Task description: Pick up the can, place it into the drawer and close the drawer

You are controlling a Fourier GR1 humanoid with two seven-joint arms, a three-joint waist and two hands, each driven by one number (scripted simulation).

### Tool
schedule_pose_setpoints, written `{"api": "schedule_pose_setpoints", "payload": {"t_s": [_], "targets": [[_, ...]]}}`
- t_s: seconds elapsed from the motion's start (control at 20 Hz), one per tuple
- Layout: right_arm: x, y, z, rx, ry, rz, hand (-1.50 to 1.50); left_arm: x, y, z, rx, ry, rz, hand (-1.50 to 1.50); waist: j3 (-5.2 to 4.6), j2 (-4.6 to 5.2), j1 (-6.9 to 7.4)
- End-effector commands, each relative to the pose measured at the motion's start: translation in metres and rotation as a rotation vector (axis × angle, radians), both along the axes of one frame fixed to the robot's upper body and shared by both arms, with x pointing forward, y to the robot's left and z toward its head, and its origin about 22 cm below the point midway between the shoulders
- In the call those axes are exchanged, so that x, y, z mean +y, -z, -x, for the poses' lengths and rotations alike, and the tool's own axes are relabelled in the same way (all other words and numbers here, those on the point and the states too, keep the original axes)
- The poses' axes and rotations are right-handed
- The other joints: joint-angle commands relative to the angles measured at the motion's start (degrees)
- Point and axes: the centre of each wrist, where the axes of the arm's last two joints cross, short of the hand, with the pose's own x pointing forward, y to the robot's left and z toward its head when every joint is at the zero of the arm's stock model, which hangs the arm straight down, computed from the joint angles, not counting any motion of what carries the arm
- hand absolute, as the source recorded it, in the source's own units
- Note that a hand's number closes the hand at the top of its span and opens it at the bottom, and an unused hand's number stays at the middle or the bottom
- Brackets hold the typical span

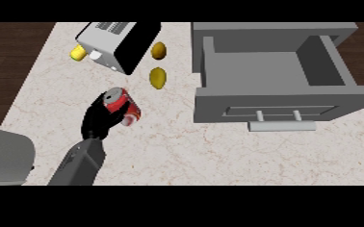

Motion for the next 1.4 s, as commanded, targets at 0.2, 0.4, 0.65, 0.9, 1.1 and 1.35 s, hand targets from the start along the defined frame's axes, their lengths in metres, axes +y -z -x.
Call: {"api": "schedule_pose_setpoints", "payload": {"t_s": [0.2,0.4,0.65,0.9,1.1,1.35], "targets": [[0.01,-0.008,0.011,0.014,0.013,-0.002,-1.5,-0.027,-0.05,-0.041,-0.133,0.108,0.027,1.5,0.05,-0.27,0.37],[0.008,0.005,0.003,-0.012,0.012,-0.016,-1.5,-0.035,-0.06,-0.037,-0.183,0.098,0.021,1.5,0.07,-0.25,0.51],[0.022,-0.018,0.01,-0.005,0.012,-0.007,-1.5,-0.018,-0.053,-0.021,-0.169,0.112,0.026,1.5,0.03,-0.13,0.35],[0.013,-0.015,0.01,-0.019,0.026,-0.013,-1.5,-0.031,-0.101,-0.016,-0.233,0.135,-0.018,1.5,0.06,-0.26,0.66],[0.011,-0.003,0.001,0.001,0.021,-0.018,-1.5,-0.049,-0.125,-0.031,-0.277,0.15,-0.058,1.5,0.06,-0.15,0.46],[0.007,0.003,0.017,-0.004,0.021,-0.018,-1.5,-0.074,-0.187,-0.028,-0.276,0.171,-0.091,1.5,0.1,-0.34,0.39]]}}
